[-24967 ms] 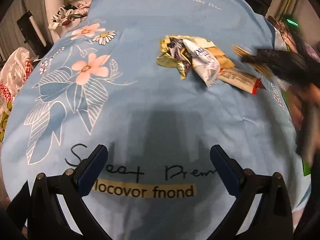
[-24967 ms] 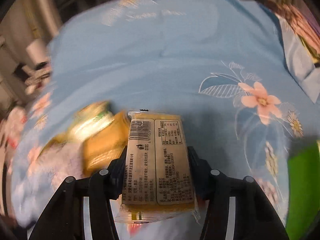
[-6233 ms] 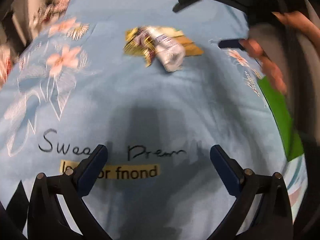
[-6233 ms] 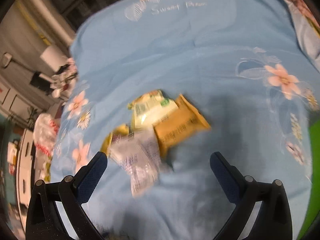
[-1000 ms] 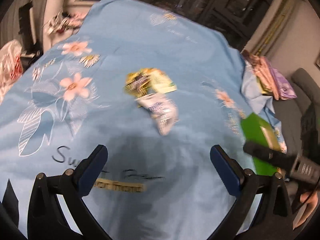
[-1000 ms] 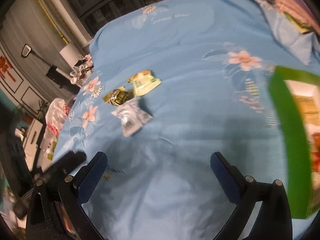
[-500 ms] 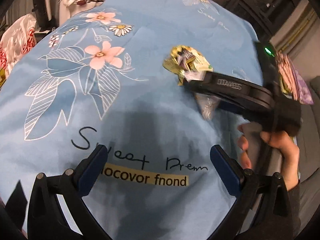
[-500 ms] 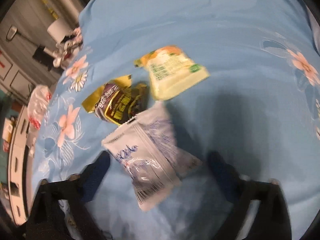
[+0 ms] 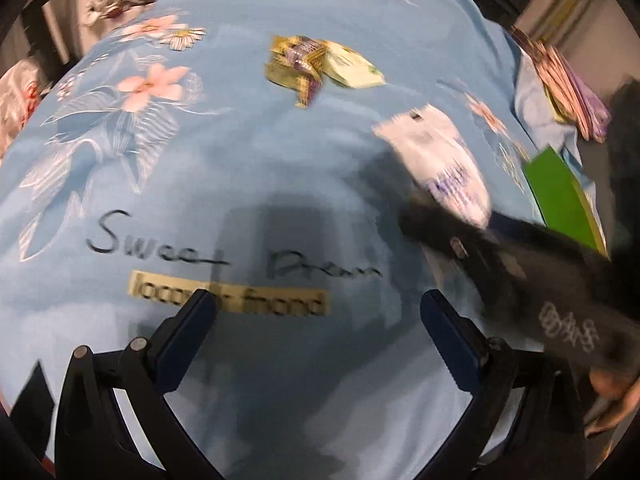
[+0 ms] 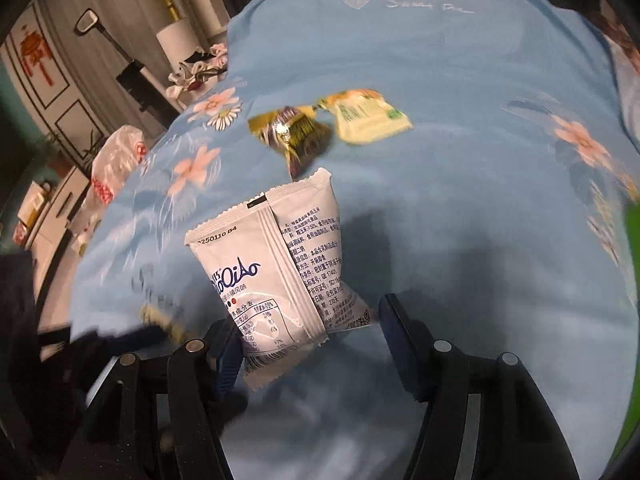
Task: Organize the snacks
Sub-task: 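Grasp the white snack packet from the pile with the right gripper, then lower the white packet to the sheet while the left gripper grasps it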
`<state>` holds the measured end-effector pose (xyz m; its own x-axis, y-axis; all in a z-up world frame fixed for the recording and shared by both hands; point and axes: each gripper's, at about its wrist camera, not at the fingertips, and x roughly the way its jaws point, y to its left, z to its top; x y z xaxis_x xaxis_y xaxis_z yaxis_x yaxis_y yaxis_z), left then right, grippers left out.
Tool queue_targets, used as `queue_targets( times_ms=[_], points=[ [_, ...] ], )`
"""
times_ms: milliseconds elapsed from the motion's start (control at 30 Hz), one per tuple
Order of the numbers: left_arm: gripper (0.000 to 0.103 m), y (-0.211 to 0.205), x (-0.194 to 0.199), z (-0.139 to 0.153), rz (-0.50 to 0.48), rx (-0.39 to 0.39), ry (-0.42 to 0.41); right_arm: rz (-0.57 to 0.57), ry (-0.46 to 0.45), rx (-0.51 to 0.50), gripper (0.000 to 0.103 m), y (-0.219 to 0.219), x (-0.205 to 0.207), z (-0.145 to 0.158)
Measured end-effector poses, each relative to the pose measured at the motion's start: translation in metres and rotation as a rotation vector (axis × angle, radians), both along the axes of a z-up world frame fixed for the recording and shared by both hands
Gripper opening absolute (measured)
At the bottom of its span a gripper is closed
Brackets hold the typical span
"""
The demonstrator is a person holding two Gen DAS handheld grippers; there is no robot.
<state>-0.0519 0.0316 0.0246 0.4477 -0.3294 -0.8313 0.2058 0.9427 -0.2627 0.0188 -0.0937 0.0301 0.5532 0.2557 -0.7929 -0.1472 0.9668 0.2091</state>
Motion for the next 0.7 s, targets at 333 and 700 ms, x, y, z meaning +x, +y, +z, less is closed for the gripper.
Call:
queue_targets(
  times_ms=[333, 700],
  points=[
    [0.102, -0.028, 0.0, -0.005, -0.149, -0.095, 0.003, -0.092, 0.134, 0.298, 0.074, -0.048, -0.019, -0.023],
    [0.102, -0.035, 0.003, -0.002, -0.153, -0.238, 0.055, -0.154, 0.05, 0.495, 0.083, -0.088, -0.025, -0.011]
  ],
)
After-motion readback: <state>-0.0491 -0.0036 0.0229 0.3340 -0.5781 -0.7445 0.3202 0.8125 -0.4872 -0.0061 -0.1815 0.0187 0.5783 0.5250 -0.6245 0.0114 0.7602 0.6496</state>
